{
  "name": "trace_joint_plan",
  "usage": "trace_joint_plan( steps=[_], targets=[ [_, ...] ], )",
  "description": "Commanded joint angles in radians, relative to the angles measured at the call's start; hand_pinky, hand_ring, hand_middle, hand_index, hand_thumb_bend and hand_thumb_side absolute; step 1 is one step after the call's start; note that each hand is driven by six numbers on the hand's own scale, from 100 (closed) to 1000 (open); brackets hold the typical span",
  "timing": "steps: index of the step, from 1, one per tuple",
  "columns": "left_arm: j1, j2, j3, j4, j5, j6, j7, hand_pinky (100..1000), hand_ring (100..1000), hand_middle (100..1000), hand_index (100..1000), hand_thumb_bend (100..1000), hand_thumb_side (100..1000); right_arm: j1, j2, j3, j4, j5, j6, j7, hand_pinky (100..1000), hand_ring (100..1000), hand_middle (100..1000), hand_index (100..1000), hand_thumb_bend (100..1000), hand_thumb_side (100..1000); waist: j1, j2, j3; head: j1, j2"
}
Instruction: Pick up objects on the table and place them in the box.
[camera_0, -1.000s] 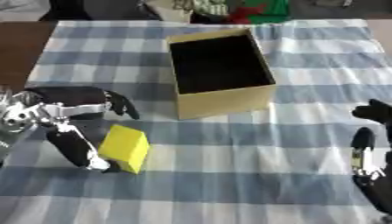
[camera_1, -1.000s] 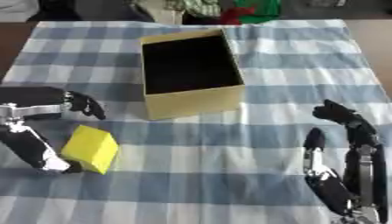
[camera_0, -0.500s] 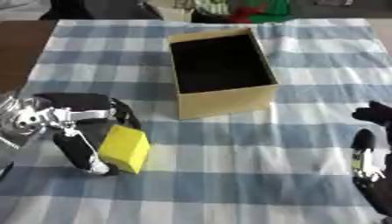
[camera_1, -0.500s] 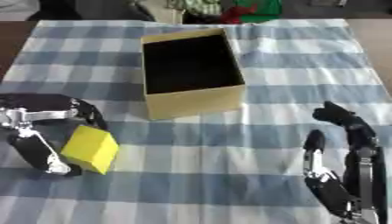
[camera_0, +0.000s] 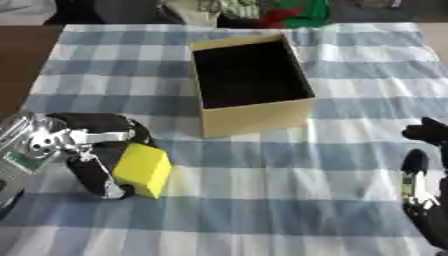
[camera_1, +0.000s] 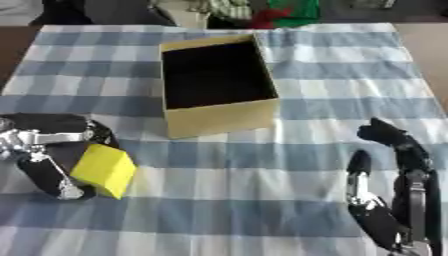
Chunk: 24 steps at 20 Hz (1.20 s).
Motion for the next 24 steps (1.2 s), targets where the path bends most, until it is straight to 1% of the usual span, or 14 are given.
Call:
trace_joint_plan(
  steps=[1,4,8,13,17,20,24],
  targets=[
    [-0.010,0.017,0.017,-0.027,0.008,0.015,0.016,865,744,609,686,341,100,-0.001,-0.007,-0.008,-0.015,0.002,0.007,-0.001,926,701,674,846,100,611,0.001,-0.021,0.003,0.002,-0.005],
    [-0.009,0.024,0.022,-0.047,0.015,0.024,0.017,854,721,581,658,320,100,0.001,-0.006,-0.009,-0.015,0.001,0.012,0.001,928,702,674,847,100,614,0.001,-0.025,0.007,0.002,-0.004],
    [-0.008,0.038,0.054,-0.091,0.033,0.031,0.030,853,712,578,658,275,100,0.005,-0.004,-0.009,-0.015,0.000,0.015,0.004,929,702,674,847,100,613,0.002,-0.030,0.013,-0.002,-0.003],
    [-0.013,0.076,0.125,-0.174,0.085,0.040,0.048,855,708,580,662,220,100,0.007,-0.008,-0.010,-0.015,-0.002,0.014,0.005,930,702,674,847,100,614,0.007,-0.037,0.019,-0.011,-0.002],
    [-0.037,0.094,0.183,-0.209,0.134,0.051,0.075,855,696,577,657,168,100,0.002,-0.012,-0.012,-0.015,-0.005,0.010,0.006,930,701,675,846,100,612,0.014,-0.037,0.012,-0.016,-0.003],
    [-0.075,0.075,0.221,-0.192,0.162,0.072,0.106,860,693,573,655,132,100,-0.005,-0.022,-0.011,-0.015,-0.008,0.001,0.007,929,702,675,845,100,608,0.016,-0.035,0.003,-0.015,-0.001],
    [-0.129,0.047,0.253,-0.123,0.171,0.084,0.146,858,684,564,648,116,100,-0.012,-0.034,-0.010,-0.015,-0.011,-0.010,0.010,929,702,676,845,100,606,0.022,-0.032,-0.011,-0.009,0.000]
  ],
)
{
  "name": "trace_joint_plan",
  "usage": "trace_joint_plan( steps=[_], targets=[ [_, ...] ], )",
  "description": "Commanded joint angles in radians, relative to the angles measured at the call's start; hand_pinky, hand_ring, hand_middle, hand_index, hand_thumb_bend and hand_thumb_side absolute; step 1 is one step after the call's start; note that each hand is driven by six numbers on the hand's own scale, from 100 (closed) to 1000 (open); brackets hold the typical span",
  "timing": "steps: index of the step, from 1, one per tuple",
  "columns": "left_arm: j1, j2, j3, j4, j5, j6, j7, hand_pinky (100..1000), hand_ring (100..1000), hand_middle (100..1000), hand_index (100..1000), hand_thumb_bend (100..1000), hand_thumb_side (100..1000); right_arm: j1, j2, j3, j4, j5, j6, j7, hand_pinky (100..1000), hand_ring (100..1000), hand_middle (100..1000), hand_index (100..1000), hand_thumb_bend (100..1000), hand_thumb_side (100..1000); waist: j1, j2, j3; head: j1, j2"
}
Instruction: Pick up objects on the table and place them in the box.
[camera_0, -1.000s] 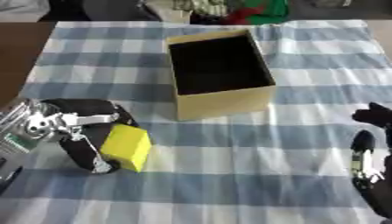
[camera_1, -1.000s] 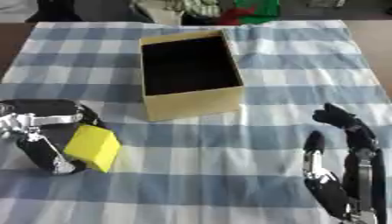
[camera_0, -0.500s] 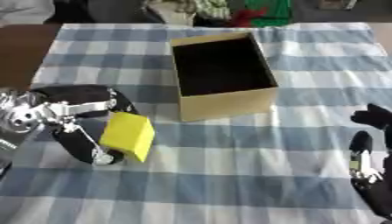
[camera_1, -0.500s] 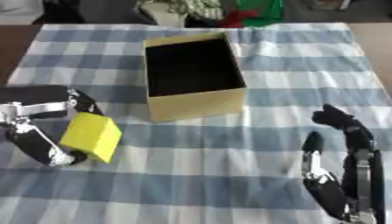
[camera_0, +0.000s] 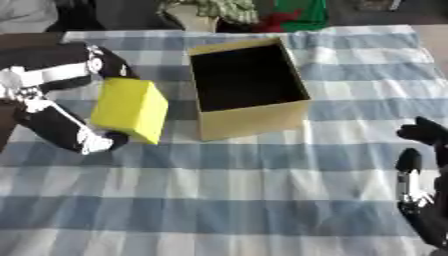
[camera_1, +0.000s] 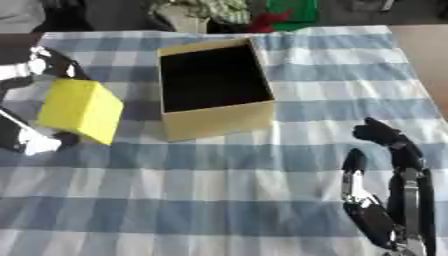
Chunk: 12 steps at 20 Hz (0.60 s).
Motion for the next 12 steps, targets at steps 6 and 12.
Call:
trace_joint_plan(
  steps=[6,12],
  targets=[
    [-0.110,-0.038,0.060,0.115,0.006,0.005,0.066,856,679,561,646,100,100,-0.013,-0.022,-0.009,-0.015,-0.008,-0.005,0.003,931,700,675,846,100,612,0.015,-0.006,-0.021,0.015,-0.003],
    [-0.223,-0.128,0.065,0.284,-0.036,-0.023,0.141,868,698,585,671,100,100,-0.031,-0.019,0.000,-0.015,-0.010,-0.004,0.011,933,700,674,847,100,614,0.024,0.012,-0.058,0.045,-0.024]
  ],
)
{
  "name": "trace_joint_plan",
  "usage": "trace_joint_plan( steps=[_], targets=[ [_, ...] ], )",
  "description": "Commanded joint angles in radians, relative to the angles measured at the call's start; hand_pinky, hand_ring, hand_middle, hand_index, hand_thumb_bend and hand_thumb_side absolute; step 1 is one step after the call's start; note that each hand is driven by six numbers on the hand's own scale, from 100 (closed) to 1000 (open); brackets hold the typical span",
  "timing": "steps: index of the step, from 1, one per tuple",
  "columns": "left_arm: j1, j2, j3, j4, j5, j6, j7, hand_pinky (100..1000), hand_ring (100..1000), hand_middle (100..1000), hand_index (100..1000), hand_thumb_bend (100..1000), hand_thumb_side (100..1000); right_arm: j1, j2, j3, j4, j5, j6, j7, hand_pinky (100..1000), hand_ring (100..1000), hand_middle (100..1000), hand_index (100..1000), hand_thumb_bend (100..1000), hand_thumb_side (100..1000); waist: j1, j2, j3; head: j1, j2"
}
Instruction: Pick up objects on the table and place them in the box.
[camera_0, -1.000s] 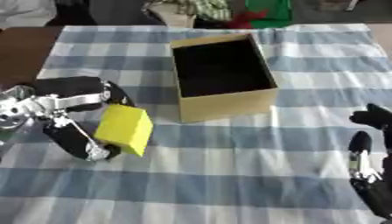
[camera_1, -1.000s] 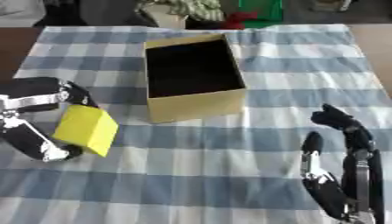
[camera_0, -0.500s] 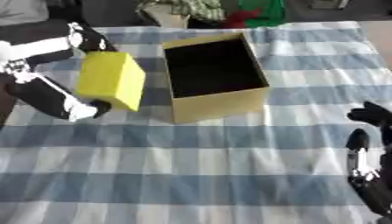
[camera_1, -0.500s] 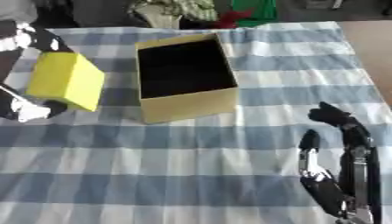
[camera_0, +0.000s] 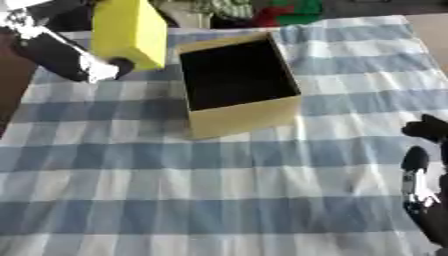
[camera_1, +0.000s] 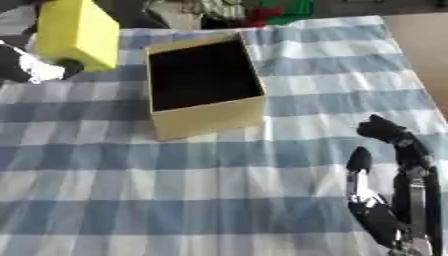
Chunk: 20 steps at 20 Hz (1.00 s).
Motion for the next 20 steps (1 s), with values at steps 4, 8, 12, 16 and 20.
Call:
trace_joint_plan(
  steps=[4,8,12,16,20],
  targets=[
    [-0.096,-0.083,0.028,0.218,-0.030,-0.118,0.107,876,715,596,682,100,100,-0.021,-0.014,0.003,-0.015,-0.006,-0.001,0.010,934,699,674,847,100,616,0.009,0.002,-0.041,0.036,-0.028],
    [-0.128,-0.126,0.043,0.353,-0.029,-0.234,0.188,878,704,588,679,100,100,-0.033,-0.009,0.008,-0.015,-0.004,0.001,0.015,936,699,674,848,100,618,0.017,0.021,-0.074,0.037,-0.045],
    [-0.143,-0.144,0.046,0.424,-0.055,-0.299,0.241,877,709,596,686,100,100,-0.043,-0.004,0.012,-0.015,-0.002,0.003,0.016,937,698,674,848,100,622,0.022,0.037,-0.089,0.042,-0.055],
    [-0.144,-0.154,0.051,0.476,-0.081,-0.324,0.238,880,723,615,703,119,100,-0.055,-0.005,0.012,-0.015,-0.007,0.010,0.017,938,698,674,849,100,623,0.023,0.048,-0.094,0.046,-0.060],
    [-0.136,-0.161,0.055,0.515,-0.102,-0.349,0.211,891,759,678,756,214,177,-0.062,-0.004,0.011,-0.015,-0.012,0.013,0.019,939,698,674,849,100,624,0.024,0.054,-0.102,0.050,-0.059]
  ],
)
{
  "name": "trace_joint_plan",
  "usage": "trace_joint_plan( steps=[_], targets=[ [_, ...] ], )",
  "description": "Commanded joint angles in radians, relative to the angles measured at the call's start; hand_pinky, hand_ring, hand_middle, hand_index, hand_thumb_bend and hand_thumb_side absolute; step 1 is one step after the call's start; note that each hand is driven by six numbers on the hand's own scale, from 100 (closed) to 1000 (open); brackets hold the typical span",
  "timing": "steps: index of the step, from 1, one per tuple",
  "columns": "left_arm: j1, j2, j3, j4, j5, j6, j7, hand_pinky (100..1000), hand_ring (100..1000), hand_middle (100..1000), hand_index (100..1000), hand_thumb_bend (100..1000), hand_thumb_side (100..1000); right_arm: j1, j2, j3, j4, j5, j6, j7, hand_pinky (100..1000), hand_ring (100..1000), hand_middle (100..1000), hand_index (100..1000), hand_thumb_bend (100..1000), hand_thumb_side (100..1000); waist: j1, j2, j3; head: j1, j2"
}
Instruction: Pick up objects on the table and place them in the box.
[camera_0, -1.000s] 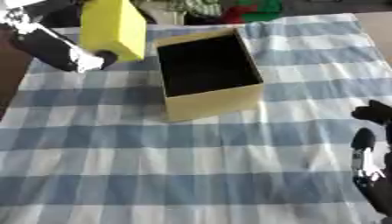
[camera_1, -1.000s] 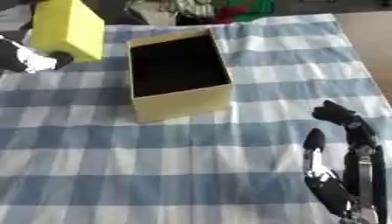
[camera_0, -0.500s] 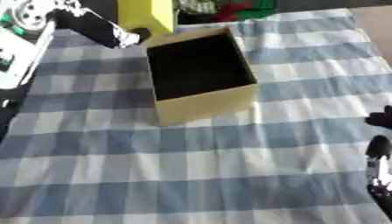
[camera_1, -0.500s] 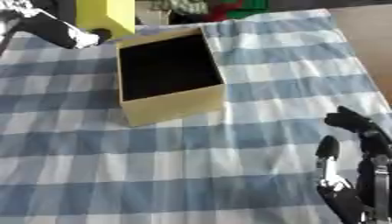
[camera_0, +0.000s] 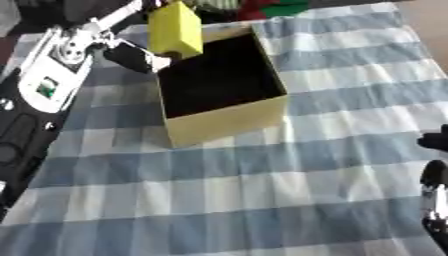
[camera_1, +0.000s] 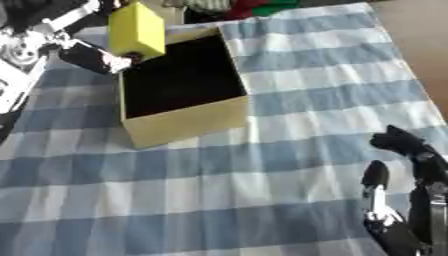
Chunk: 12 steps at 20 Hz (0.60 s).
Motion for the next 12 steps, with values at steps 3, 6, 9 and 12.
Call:
trace_joint_plan(
  steps=[3,6,9,12],
  targets=[
    [-0.012,0.007,0.020,0.030,-0.042,-0.059,-0.026,896,792,739,806,392,342,-0.012,-0.005,-0.002,-0.015,-0.011,0.004,0.002,939,698,674,849,100,625,0.000,-0.018,-0.010,0.007,-0.008],
    [-0.011,0.010,0.025,0.028,-0.112,-0.112,0.004,904,818,774,835,605,470,-0.012,-0.004,-0.002,-0.015,-0.012,0.005,0.002,939,698,673,849,100,627,0.004,-0.018,-0.014,0.005,-0.004],
    [-0.012,0.007,0.034,0.029,-0.153,-0.144,0.066,903,818,771,834,634,485,-0.014,-0.004,-0.001,-0.015,-0.014,0.006,0.003,940,697,673,849,100,628,0.008,-0.019,-0.018,0.005,-0.003],
    [-0.013,0.003,0.038,0.038,-0.163,-0.165,0.110,904,830,793,846,630,488,-0.017,-0.001,0.001,-0.015,-0.018,0.008,0.006,941,696,672,850,100,633,0.015,-0.017,-0.025,0.010,-0.004]
  ],
)
